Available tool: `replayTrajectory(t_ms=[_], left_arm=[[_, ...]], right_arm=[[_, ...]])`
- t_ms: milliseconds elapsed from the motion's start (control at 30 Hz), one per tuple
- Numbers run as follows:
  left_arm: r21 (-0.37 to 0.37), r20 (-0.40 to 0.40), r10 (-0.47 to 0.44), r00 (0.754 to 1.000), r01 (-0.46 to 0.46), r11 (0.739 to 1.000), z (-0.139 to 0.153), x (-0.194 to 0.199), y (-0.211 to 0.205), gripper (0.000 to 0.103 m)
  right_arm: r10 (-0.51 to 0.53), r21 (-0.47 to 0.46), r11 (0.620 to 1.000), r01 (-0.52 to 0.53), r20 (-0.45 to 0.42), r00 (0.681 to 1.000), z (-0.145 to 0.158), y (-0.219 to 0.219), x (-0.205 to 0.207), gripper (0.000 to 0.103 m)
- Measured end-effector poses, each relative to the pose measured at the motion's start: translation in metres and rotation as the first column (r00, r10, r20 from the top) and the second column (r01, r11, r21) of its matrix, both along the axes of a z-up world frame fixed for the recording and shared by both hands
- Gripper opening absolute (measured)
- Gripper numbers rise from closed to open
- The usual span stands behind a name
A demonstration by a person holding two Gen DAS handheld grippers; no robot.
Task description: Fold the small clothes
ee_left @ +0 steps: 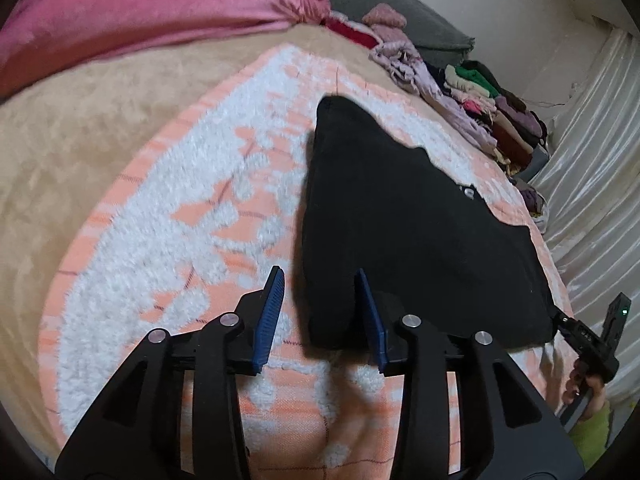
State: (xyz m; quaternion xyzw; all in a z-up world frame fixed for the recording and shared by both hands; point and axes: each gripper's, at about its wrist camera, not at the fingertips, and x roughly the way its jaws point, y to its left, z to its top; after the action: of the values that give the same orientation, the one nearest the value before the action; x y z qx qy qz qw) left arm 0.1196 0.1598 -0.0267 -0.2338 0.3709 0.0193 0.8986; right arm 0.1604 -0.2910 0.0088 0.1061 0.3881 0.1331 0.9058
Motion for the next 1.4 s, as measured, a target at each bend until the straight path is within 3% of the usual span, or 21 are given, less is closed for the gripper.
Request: replayTrajectory(t_ms=[233, 367, 567, 700, 1033, 1400], left_arm=[[0.107, 0.112, 0.057, 0.992, -0.069, 0.992, 0.027, -0.014, -0.001, 0.032], [0.149, 0.121, 0.051, 0.991, -0.069, 0.986, 0.036, -0.013, -0.009, 0.038], [0.192, 0.093, 0.043, 0.995, -0.06, 0.979, 0.046, 0.005, -0.022, 0.04], [0.202, 0.075, 0.021, 0.997, -0.036, 0.979, 0.047, 0.02, -0.032, 0.051], [0.259, -0.01, -0.076, 0.997, 0.076, 0.963, 0.041, 0.08, -0.069, 0.054], [0.257, -0.082, -0.061, 0.995, 0.08, 0.963, 0.024, 0.15, -0.065, 0.056]], right_arm=[[-0.018, -0.035, 0.999, 0.02, 0.078, 0.997, 0.019, -0.004, -0.008, 0.035], [0.007, -0.044, 0.999, -0.003, 0.106, 0.994, 0.028, 0.005, -0.005, 0.039], [0.066, -0.078, 0.995, -0.056, 0.131, 0.989, 0.036, 0.035, 0.01, 0.041], [0.1, -0.113, 0.99, -0.084, 0.143, 0.985, 0.038, 0.055, 0.021, 0.042], [0.127, -0.202, 0.974, -0.102, 0.113, 0.986, 0.037, 0.079, 0.062, 0.043], [0.135, -0.257, 0.96, -0.112, 0.075, 0.988, 0.025, 0.095, 0.108, 0.047]])
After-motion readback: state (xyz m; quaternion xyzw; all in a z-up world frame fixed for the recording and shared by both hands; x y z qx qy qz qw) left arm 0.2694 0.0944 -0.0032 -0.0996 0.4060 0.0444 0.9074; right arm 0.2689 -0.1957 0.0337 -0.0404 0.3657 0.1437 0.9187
